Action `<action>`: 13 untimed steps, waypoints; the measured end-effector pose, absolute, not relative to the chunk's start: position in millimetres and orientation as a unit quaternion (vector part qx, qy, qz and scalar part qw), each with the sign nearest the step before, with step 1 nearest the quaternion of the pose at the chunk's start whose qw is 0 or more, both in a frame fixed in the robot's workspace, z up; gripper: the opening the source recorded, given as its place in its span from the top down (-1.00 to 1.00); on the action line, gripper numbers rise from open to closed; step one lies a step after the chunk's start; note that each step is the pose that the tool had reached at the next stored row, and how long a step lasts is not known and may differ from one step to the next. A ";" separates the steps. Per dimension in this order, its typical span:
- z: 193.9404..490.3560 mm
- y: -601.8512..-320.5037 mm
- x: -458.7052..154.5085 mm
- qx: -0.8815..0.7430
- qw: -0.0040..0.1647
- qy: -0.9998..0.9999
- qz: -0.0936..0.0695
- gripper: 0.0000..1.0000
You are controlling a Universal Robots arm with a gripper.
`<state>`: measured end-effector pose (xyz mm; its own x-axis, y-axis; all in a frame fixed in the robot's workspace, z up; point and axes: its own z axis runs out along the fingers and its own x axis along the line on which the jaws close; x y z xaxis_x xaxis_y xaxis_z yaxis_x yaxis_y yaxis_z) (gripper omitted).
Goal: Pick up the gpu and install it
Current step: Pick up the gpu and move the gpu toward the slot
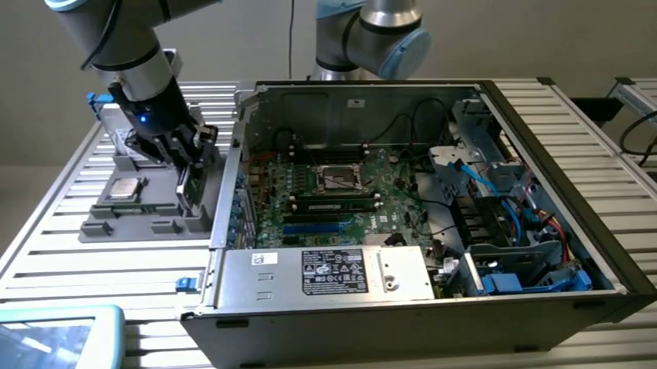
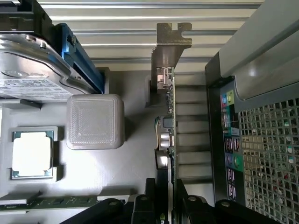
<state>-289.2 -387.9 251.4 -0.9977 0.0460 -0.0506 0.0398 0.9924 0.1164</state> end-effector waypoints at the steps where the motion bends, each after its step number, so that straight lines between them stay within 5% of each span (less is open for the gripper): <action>1: 255.6 -387.9 -289.5 0.021 0.027 0.998 0.058 0.46; 13: 309.4 -388.2 -292.3 0.019 0.026 0.998 0.058 0.46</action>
<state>-292.3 -388.2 309.4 -0.9979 0.0413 -0.0505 0.0352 0.9926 0.1164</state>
